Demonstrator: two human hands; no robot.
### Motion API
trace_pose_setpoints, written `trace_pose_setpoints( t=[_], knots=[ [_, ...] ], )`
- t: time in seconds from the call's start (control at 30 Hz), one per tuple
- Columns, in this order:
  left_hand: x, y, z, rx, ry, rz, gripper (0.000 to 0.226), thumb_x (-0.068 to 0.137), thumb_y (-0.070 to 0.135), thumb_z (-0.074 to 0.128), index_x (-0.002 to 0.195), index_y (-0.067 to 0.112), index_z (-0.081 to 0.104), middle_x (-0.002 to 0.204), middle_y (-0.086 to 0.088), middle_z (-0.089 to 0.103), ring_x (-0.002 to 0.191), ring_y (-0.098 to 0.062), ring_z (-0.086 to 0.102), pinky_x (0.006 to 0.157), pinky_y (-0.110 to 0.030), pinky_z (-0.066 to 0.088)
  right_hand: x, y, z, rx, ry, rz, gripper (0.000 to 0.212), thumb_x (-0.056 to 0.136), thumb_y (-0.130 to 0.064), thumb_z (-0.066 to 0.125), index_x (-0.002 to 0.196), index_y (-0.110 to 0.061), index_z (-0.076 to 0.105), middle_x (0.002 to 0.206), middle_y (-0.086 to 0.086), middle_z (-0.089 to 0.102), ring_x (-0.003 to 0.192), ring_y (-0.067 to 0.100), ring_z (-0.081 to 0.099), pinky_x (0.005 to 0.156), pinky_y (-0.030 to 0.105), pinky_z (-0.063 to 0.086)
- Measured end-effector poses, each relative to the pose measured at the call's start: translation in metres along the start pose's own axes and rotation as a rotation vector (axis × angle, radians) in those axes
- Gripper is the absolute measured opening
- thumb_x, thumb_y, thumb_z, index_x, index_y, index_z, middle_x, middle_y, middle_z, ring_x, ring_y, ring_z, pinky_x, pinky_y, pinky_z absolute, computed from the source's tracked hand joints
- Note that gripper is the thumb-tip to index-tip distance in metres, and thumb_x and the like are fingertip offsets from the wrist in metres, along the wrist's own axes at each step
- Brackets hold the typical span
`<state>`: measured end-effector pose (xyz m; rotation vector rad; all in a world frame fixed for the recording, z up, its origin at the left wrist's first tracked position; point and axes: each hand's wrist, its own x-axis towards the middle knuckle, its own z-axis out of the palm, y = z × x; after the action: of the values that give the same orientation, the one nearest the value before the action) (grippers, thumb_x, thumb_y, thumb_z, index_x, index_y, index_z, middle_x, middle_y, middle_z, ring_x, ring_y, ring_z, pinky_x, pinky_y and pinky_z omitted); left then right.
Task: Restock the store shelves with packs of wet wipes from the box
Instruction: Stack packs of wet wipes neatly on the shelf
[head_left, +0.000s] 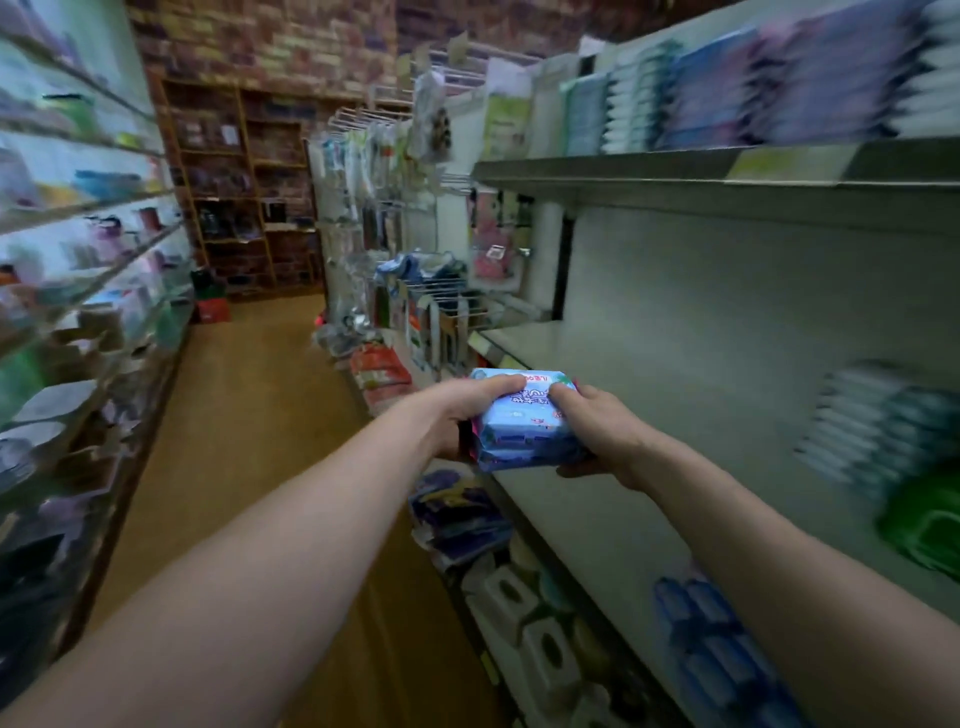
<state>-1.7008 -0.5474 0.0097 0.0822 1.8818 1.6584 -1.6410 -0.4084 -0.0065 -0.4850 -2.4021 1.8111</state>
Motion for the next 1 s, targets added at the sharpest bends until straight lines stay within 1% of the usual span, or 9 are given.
trace_pose_setpoints(
  t=[0.07, 0.17, 0.27, 0.4, 0.63, 0.73, 0.87, 0.93, 1.0],
  knots=[
    [0.01, 0.009, 0.037, 0.029, -0.066, 0.007, 0.03, 0.091, 0.035, 0.064, 0.105, 0.008, 0.063, 0.102, -0.013, 0.072, 0.079, -0.026, 0.066, 0.079, -0.038, 0.054, -0.007, 0.008, -0.036, 0.017, 0.072, 0.022, 0.028, 0.099, -0.037, 0.042, 0.118, -0.019, 0.05, 0.103, 0.005, 0.058, 0.076, 0.02, 0.06, 0.046, 0.026, 0.052],
    [0.028, 0.018, 0.092, 0.08, -0.17, 0.004, 0.026, 0.09, 0.036, 0.064, 0.097, 0.011, 0.064, 0.083, -0.01, 0.073, 0.064, -0.022, 0.069, 0.062, -0.033, 0.058, -0.018, 0.022, -0.086, 0.041, 0.181, 0.059, 0.029, 0.098, -0.035, 0.043, 0.114, -0.013, 0.051, 0.095, 0.007, 0.059, 0.07, 0.021, 0.06, 0.049, 0.027, 0.053],
    [0.04, 0.025, 0.144, 0.123, -0.289, -0.016, 0.023, 0.092, 0.034, 0.062, 0.088, 0.011, 0.064, 0.067, -0.008, 0.071, 0.05, -0.019, 0.067, 0.048, -0.03, 0.056, -0.032, 0.036, -0.132, 0.004, 0.281, 0.094, 0.031, 0.098, -0.038, 0.042, 0.11, -0.014, 0.056, 0.099, 0.01, 0.064, 0.075, 0.023, 0.064, 0.055, 0.031, 0.057],
    [0.053, 0.03, 0.206, 0.205, -0.419, -0.023, 0.028, 0.085, 0.039, 0.068, 0.092, 0.011, 0.064, 0.082, -0.01, 0.072, 0.066, -0.024, 0.067, 0.068, -0.035, 0.058, -0.051, 0.055, -0.182, 0.052, 0.376, 0.167, 0.029, 0.101, -0.041, 0.039, 0.108, -0.017, 0.053, 0.1, 0.008, 0.063, 0.077, 0.022, 0.064, 0.059, 0.031, 0.058],
    [0.073, 0.039, 0.293, 0.263, -0.686, -0.036, 0.025, 0.09, 0.035, 0.064, 0.091, 0.01, 0.064, 0.073, -0.009, 0.073, 0.063, -0.022, 0.068, 0.056, -0.029, 0.057, -0.078, 0.08, -0.24, 0.126, 0.596, 0.2, 0.025, 0.102, -0.041, 0.036, 0.113, -0.022, 0.049, 0.096, 0.004, 0.061, 0.073, 0.019, 0.062, 0.061, 0.031, 0.056],
    [0.071, 0.049, 0.33, 0.305, -0.787, -0.03, 0.026, 0.09, 0.035, 0.064, 0.089, 0.009, 0.064, 0.068, -0.009, 0.072, 0.053, -0.02, 0.068, 0.048, -0.028, 0.057, -0.092, 0.08, -0.265, 0.143, 0.709, 0.189, 0.022, 0.103, -0.038, 0.038, 0.099, -0.022, 0.052, 0.087, 0.003, 0.061, 0.068, 0.018, 0.061, 0.057, 0.031, 0.055],
    [0.07, 0.051, 0.377, 0.356, -0.888, -0.031, 0.027, 0.089, 0.036, 0.065, 0.091, 0.009, 0.065, 0.076, -0.01, 0.072, 0.059, -0.022, 0.068, 0.053, -0.03, 0.057, -0.115, 0.085, -0.289, 0.155, 0.853, 0.214, 0.021, 0.102, -0.038, 0.039, 0.091, -0.024, 0.051, 0.085, 0.001, 0.06, 0.066, 0.015, 0.061, 0.047, 0.023, 0.054],
    [0.068, 0.047, 0.399, 0.374, -0.928, -0.031, 0.028, 0.089, 0.036, 0.066, 0.093, 0.008, 0.065, 0.083, -0.011, 0.071, 0.068, -0.024, 0.067, 0.058, -0.032, 0.058, -0.126, 0.09, -0.297, 0.167, 0.914, 0.24, 0.024, 0.102, -0.037, 0.04, 0.085, -0.025, 0.05, 0.082, 0.002, 0.06, 0.065, 0.016, 0.06, 0.052, 0.027, 0.054],
    [0.061, 0.042, 0.419, 0.398, -0.966, -0.03, 0.029, 0.09, 0.036, 0.064, 0.089, 0.007, 0.064, 0.074, -0.011, 0.071, 0.069, -0.025, 0.064, 0.062, -0.032, 0.056, -0.137, 0.095, -0.305, 0.19, 0.973, 0.261, 0.024, 0.102, -0.036, 0.041, 0.083, -0.024, 0.049, 0.081, 0.002, 0.059, 0.066, 0.017, 0.059, 0.061, 0.033, 0.055]
  ],
)
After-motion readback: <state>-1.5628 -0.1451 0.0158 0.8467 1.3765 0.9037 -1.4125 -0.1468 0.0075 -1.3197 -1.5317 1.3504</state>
